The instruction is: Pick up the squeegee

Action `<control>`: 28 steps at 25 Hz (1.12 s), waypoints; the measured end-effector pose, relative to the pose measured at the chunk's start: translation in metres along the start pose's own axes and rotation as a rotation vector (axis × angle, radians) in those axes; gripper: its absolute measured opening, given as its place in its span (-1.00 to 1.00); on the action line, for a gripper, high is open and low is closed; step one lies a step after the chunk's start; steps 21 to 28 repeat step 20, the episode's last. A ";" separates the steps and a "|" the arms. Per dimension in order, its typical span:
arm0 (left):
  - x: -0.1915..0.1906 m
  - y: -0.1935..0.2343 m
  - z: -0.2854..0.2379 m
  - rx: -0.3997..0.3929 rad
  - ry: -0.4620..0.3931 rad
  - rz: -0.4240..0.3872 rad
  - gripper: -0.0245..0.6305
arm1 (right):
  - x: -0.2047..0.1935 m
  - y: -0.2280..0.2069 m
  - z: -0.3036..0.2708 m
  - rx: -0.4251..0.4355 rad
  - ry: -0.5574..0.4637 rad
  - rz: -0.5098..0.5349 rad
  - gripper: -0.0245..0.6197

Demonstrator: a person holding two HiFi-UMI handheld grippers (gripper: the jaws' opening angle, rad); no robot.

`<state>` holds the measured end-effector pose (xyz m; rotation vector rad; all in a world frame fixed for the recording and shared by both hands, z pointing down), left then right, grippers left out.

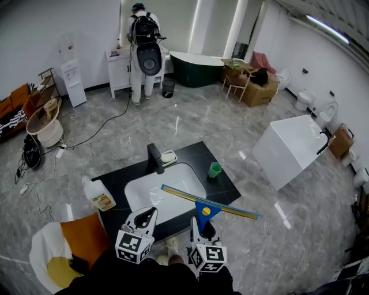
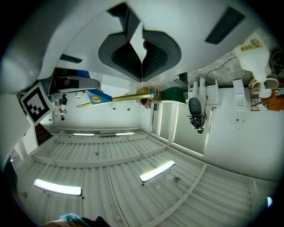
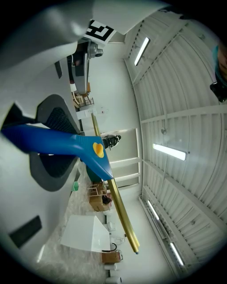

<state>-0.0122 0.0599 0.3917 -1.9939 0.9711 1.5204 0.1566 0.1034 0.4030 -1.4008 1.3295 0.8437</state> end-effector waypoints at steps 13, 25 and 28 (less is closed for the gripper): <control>-0.004 -0.006 -0.002 0.004 0.004 0.003 -0.85 | -0.001 -0.007 0.001 0.002 -0.001 -0.003 -0.50; -0.002 -0.007 -0.006 0.006 0.006 0.001 -0.85 | 0.001 -0.009 -0.003 0.014 0.002 -0.005 -0.50; -0.002 -0.007 -0.006 0.006 0.006 0.001 -0.85 | 0.001 -0.009 -0.003 0.014 0.002 -0.005 -0.50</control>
Point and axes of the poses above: the fingertips, and each gripper's own axes: z backward along the fingers, y to its left, x out of its top, the point moved 3 cm from there along z, backward along the fingers, and after that the axes turned 3 degrees about y, right-handed, at the moved point
